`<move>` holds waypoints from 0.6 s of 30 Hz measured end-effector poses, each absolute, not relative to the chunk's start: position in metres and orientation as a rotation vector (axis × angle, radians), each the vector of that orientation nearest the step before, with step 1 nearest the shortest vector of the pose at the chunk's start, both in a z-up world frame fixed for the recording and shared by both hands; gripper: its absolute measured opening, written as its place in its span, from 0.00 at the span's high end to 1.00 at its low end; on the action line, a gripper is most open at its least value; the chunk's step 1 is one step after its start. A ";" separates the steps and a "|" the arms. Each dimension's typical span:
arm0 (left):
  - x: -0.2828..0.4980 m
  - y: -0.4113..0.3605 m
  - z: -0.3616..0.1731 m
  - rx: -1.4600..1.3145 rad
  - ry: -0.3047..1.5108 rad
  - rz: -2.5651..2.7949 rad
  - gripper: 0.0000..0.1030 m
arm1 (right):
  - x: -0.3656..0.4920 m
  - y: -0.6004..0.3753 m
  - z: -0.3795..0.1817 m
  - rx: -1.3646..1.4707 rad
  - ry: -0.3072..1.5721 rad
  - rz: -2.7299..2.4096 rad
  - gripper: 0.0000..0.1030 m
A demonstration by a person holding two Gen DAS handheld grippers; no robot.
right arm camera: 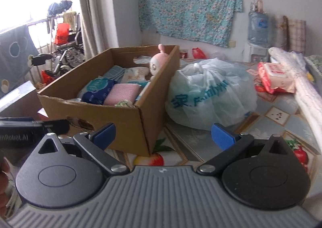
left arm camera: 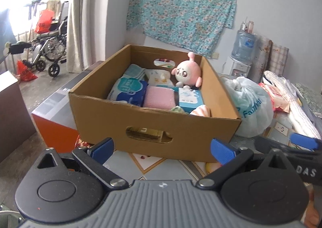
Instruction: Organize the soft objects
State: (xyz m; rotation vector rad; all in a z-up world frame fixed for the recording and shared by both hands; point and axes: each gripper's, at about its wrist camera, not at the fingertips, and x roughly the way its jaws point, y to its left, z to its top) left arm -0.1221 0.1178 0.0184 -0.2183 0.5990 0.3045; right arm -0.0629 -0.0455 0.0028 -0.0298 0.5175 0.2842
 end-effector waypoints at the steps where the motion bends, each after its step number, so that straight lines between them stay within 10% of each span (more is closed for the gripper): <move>1: -0.124 0.119 0.018 -0.230 0.597 0.310 0.00 | -0.066 -0.047 0.002 -0.037 0.509 0.269 0.01; 18: -0.124 0.111 0.013 -0.145 0.600 0.409 0.00 | -0.074 -0.041 0.009 -0.023 0.529 0.267 0.01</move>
